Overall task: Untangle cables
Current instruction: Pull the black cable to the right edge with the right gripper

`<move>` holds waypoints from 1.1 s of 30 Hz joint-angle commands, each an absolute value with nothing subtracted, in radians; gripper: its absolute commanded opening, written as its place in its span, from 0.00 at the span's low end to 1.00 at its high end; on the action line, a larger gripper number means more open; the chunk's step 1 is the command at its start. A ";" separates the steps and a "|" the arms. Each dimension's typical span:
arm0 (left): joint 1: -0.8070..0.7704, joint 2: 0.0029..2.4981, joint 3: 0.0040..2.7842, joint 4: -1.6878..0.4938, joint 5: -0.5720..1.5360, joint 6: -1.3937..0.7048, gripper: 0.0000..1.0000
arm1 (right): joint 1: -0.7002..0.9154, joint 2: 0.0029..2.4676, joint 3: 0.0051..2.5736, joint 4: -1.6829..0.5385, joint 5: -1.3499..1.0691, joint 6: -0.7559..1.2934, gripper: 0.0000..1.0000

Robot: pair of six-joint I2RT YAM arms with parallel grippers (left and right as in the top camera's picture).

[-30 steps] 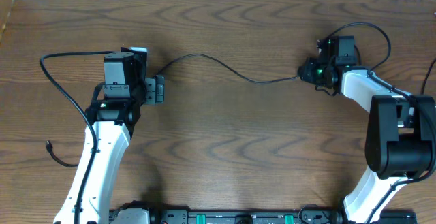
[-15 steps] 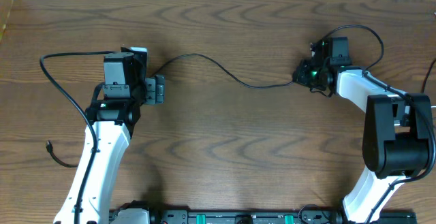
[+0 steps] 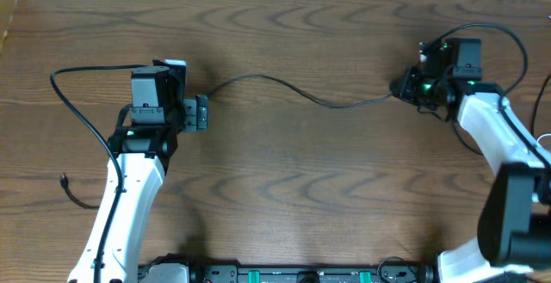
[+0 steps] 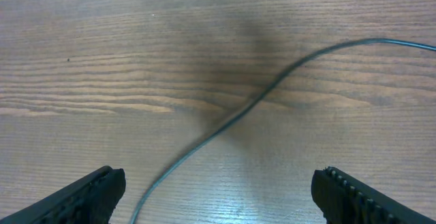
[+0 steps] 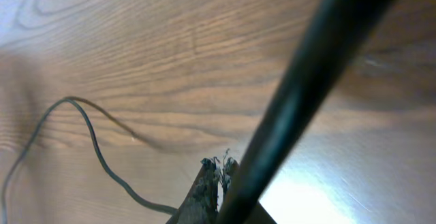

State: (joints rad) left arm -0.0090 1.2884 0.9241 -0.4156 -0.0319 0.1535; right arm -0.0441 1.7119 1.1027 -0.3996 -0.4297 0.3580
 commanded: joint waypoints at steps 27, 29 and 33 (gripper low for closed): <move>-0.005 1.280 0.920 -0.419 -0.037 0.151 0.92 | -0.300 1.182 1.101 -0.840 0.435 0.113 0.01; -0.005 1.280 0.920 -0.419 -0.037 0.152 0.92 | -0.314 1.182 1.101 -0.836 0.434 0.146 0.01; -0.005 1.280 0.920 -0.419 -0.037 0.151 0.92 | -0.322 1.184 1.101 -0.833 0.413 0.160 0.01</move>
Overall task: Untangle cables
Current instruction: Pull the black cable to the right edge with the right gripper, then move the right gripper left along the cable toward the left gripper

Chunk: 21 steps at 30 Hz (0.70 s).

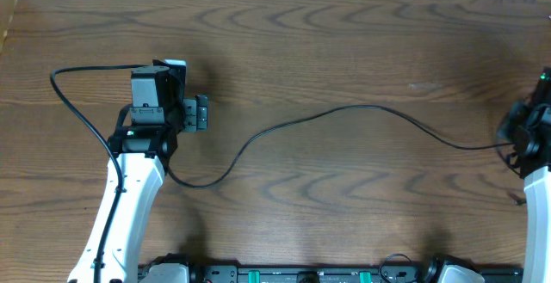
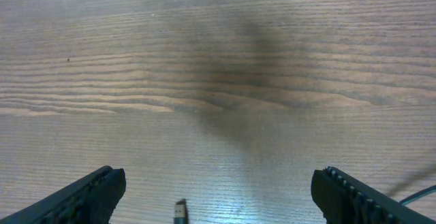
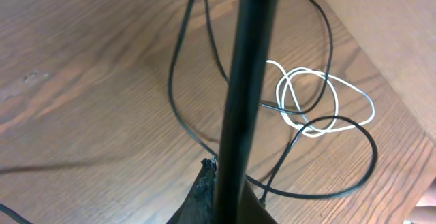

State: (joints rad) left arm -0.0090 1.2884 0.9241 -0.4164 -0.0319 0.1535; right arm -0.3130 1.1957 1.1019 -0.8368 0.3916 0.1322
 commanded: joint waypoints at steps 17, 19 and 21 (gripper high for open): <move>-0.005 1.280 0.920 -0.419 -0.037 0.151 0.92 | -0.322 1.185 1.100 -0.857 0.154 0.186 0.64; -0.005 1.280 0.920 -0.419 -0.037 0.151 0.92 | -0.321 1.190 1.100 -0.854 0.046 0.186 0.67; -0.005 1.280 0.920 -0.419 -0.037 0.152 0.92 | -0.318 1.198 1.100 -0.854 -0.062 0.186 0.69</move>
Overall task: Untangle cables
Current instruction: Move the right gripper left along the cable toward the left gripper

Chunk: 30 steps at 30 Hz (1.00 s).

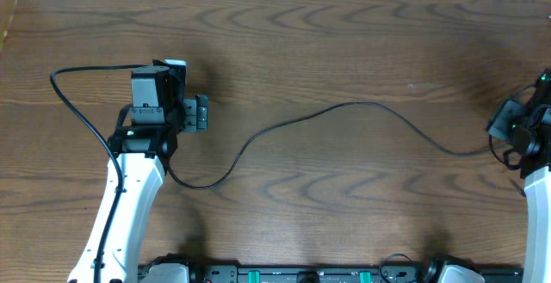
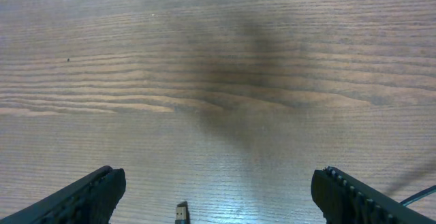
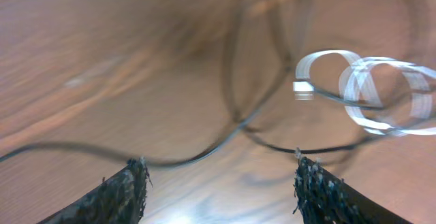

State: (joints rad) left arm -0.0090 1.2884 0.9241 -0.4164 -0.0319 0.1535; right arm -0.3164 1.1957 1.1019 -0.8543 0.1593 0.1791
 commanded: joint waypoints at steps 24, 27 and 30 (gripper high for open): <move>-0.005 1.280 0.920 -0.419 -0.037 0.151 0.92 | 0.030 1.641 1.098 -0.718 -0.479 0.074 0.75; -0.005 1.280 0.920 -0.419 -0.037 0.151 0.92 | 0.112 1.698 1.098 -0.665 -0.478 0.123 0.77; -0.005 1.280 0.920 -0.419 -0.037 0.151 0.92 | 0.201 1.746 1.098 -0.609 -0.479 0.208 0.81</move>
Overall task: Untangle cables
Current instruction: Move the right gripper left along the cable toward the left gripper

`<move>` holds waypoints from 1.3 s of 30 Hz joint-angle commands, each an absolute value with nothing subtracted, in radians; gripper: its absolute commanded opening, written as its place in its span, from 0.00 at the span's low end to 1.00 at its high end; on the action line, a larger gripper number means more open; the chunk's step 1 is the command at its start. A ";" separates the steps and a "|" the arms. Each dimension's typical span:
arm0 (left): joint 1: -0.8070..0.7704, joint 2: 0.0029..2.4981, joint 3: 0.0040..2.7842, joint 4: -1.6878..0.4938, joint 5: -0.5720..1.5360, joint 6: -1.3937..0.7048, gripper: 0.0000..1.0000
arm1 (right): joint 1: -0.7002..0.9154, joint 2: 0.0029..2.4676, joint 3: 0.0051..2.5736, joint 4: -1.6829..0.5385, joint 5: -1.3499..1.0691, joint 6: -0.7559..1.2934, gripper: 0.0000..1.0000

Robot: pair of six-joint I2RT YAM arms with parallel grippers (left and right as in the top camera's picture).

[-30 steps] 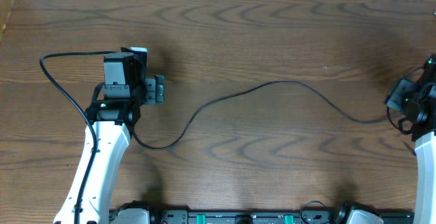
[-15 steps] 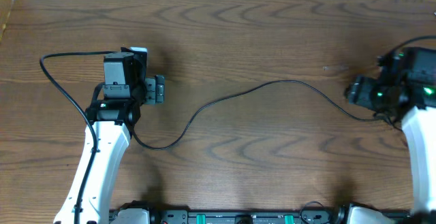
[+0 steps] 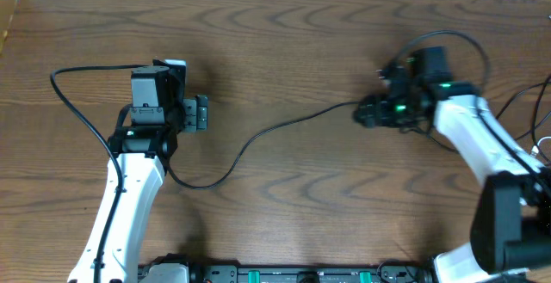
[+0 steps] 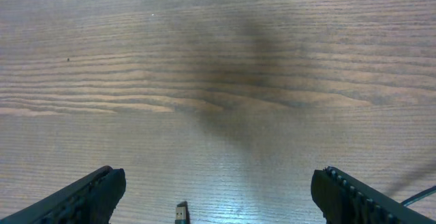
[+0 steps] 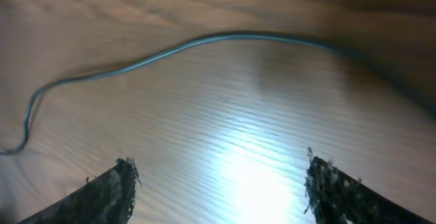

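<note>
A thin black cable lies in a long curve on the wooden table, from a loop near my left arm up toward my right gripper. In the right wrist view the right gripper is open and empty, with the cable crossing the table ahead of it. Standing open over bare wood is my left gripper, seen in its wrist view. The cable's small plug end lies between and just behind its fingers.
More thin cables lie at the table's right edge, partly out of view. A short loose black cable end rests at the left, beside my left arm. The arm's own lead loops out at the far left.
My right gripper was open at the far right edge, over a pile of white and black cables. It now stands further left, above the long black cable. The left arm and the cable have not moved.
First my right gripper was shut on the black cable at the upper right, the cable running back past the left gripper. Then it held the cable at the far right edge, the plug end under the left gripper. Then it was open, the cable released; now it has moved left.
</note>
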State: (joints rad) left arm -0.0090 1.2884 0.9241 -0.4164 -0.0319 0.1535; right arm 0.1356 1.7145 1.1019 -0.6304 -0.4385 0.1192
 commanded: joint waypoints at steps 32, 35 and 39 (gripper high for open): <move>-0.005 1.280 0.920 -0.419 -0.037 0.151 0.92 | 0.562 1.936 1.098 -0.316 -0.417 0.643 0.99; -0.005 1.280 0.920 -0.419 -0.037 0.152 0.92 | 0.572 1.936 1.098 -0.309 -0.417 0.643 0.99; -0.005 1.280 0.920 -0.419 -0.037 0.152 0.92 | 0.576 1.936 1.098 -0.307 -0.417 0.643 0.99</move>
State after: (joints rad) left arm -0.0090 1.2884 0.9241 -0.4164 -0.0319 0.1535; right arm 0.5625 1.9026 1.1061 -0.2958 -0.4431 0.6250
